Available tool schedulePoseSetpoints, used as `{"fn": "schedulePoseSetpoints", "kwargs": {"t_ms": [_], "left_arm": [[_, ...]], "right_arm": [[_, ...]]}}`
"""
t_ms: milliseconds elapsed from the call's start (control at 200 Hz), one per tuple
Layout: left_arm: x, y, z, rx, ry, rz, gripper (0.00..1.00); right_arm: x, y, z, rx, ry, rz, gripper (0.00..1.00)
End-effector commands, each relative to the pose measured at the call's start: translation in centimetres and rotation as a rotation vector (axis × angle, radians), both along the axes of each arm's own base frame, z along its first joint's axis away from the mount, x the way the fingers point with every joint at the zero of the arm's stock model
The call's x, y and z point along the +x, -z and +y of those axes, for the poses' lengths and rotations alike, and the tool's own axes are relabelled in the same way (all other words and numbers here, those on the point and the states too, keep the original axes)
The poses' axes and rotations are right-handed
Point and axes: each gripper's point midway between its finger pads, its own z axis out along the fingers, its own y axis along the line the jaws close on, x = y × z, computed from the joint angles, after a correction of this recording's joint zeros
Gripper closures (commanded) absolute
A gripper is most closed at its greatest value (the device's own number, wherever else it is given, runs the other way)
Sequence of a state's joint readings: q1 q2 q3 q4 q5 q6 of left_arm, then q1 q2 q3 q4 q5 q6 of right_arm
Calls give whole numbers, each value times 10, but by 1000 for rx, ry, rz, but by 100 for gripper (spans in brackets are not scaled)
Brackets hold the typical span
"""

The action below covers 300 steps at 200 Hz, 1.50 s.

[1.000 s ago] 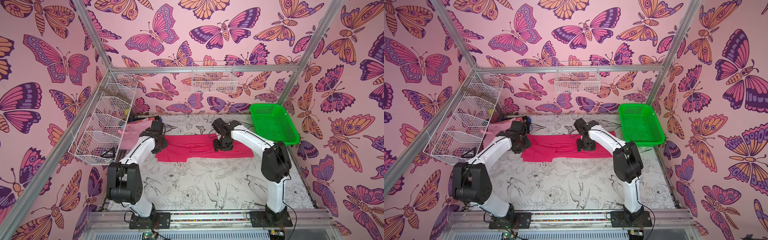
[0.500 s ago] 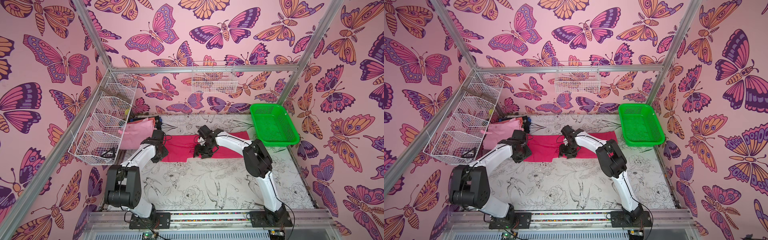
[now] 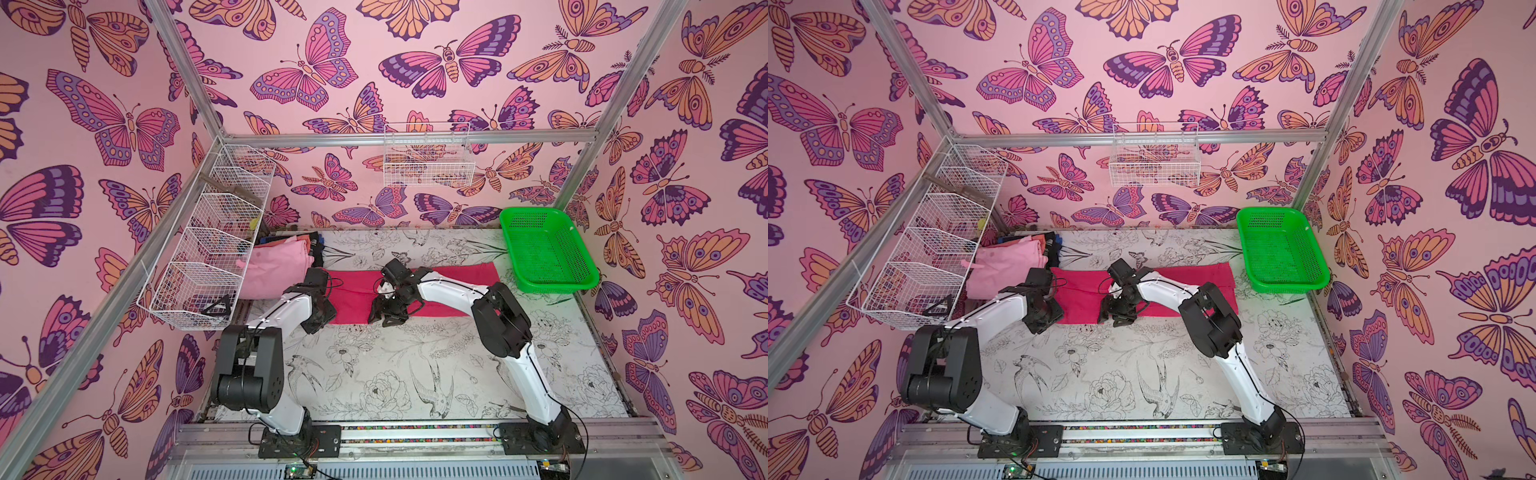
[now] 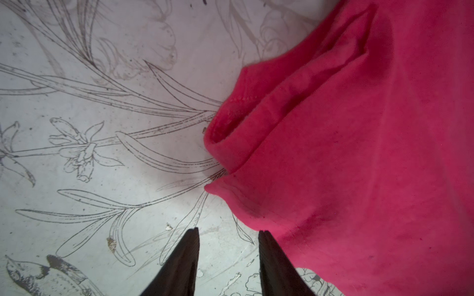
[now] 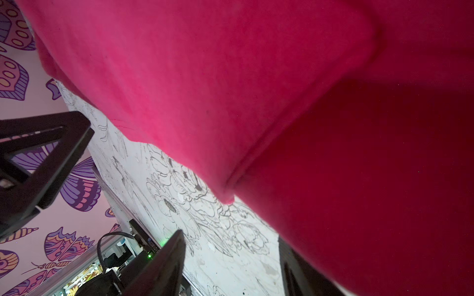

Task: Fold and stack t-shirts
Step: Fold the T-shirt.

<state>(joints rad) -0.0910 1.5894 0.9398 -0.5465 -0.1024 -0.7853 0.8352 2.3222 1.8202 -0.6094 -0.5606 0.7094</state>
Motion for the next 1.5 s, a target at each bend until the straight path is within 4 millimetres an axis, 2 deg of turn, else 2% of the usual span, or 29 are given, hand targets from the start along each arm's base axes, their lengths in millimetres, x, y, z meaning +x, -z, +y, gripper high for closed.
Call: {"fn": "schedulePoseSetpoints", "kwargs": {"t_ms": [0,220,295,401,606,836,1006,1192,1347,1497], "left_arm": [[-3,7,9,27,-22,18,57],[2,7,12,37,-32,14,58],[3,9,13,39,-33,17,58],[3,10,14,44,-33,19,59],[3,9,15,46,-32,18,59],[5,8,16,45,-33,14,59],[9,14,11,12,-22,6,59],[7,24,14,26,-24,29,59],[6,30,16,29,-23,47,72],[3,24,20,47,-23,33,72]], "right_arm": [[1,11,5,0,-1,17,39],[3,21,7,-3,-6,25,40],[4,23,10,-3,-6,30,44],[6,24,13,1,-8,34,53],[5,26,12,-10,-9,40,81],[4,27,11,-14,-11,43,100],[6,26,12,-13,-14,39,100],[5,27,11,-16,-18,39,100],[5,28,10,-19,-20,41,100],[4,29,8,-23,-21,44,100]]}}
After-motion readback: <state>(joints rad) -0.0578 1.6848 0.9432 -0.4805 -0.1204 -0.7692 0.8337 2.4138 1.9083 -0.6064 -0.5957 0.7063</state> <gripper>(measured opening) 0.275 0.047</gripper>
